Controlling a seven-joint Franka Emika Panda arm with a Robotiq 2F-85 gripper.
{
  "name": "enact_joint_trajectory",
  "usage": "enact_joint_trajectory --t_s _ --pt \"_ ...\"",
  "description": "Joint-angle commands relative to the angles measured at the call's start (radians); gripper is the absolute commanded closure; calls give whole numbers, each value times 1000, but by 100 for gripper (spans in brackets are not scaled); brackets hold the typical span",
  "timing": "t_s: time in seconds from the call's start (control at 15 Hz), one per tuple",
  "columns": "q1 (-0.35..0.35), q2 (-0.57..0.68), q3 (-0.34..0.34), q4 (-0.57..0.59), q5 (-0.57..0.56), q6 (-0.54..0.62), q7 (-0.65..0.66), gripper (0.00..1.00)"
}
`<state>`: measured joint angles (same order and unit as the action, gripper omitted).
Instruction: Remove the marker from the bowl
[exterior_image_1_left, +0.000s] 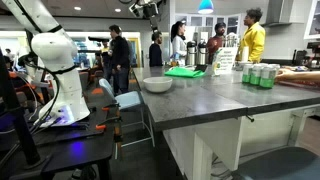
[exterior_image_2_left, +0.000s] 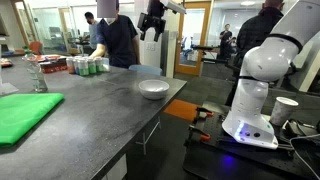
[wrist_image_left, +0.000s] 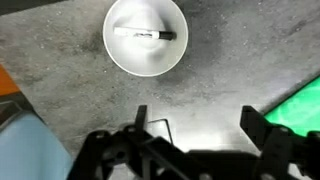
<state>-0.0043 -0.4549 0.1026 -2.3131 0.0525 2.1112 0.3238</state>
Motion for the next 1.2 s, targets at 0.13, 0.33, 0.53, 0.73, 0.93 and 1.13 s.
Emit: enact_joint_trajectory --t_s 0.13,0.33,0.53,0.73,0.93,1.13 --pt "-1 0 0 2 0 -2 0 0" --pt "-1 0 0 2 0 -2 0 0" --pt "-57 -10 60 -6 -61 -17 243 0" --pt "-81 -4 82 -7 -55 -47 399 0" --pt "-96 4 86 -31 -34 -71 535 0" --pt "-94 17 54 -88 33 -30 622 0"
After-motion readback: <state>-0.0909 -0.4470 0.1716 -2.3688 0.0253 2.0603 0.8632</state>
